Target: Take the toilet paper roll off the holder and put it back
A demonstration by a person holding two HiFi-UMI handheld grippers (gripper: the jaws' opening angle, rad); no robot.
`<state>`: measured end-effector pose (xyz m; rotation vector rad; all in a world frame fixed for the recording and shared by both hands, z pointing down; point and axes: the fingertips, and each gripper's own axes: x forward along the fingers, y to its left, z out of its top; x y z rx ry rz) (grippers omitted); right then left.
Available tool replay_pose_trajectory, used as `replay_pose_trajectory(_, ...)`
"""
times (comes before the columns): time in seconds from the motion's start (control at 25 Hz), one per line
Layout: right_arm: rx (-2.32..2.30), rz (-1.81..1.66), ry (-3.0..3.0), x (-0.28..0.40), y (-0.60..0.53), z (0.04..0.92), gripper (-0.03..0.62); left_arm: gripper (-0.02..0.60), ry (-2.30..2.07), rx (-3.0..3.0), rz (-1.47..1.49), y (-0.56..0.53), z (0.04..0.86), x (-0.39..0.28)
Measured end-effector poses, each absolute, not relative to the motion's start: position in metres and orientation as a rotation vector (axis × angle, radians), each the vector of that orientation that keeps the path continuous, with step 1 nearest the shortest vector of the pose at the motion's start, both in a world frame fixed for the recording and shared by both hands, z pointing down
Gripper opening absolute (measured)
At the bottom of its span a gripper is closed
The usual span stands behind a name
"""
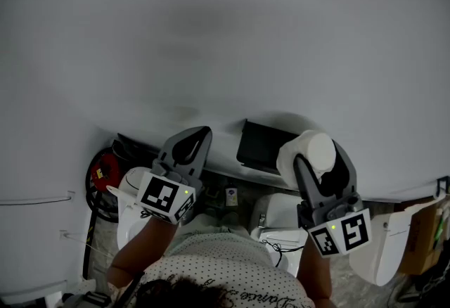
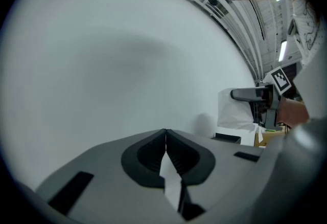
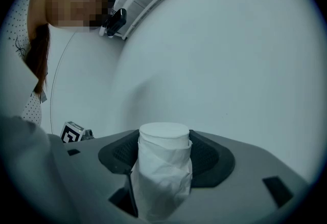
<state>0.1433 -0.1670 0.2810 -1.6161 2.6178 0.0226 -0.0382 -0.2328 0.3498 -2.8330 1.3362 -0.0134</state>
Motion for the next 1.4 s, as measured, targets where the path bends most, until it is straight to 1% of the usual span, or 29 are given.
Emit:
replay_pose_trajectory(0.72,-1.671,-0.016,2.602,0.154,-0.155,0.301,0.290,0.005,1.320,-2.845,-0.019,-0.229,0.353,-0.037)
replay_pose_trajectory(1.4,-1.627,0.076,2.602,0.145,-0.184,0.276,0.290,0.005,1.350,-2.836,-0.009,-0.233,0.354,-0.045)
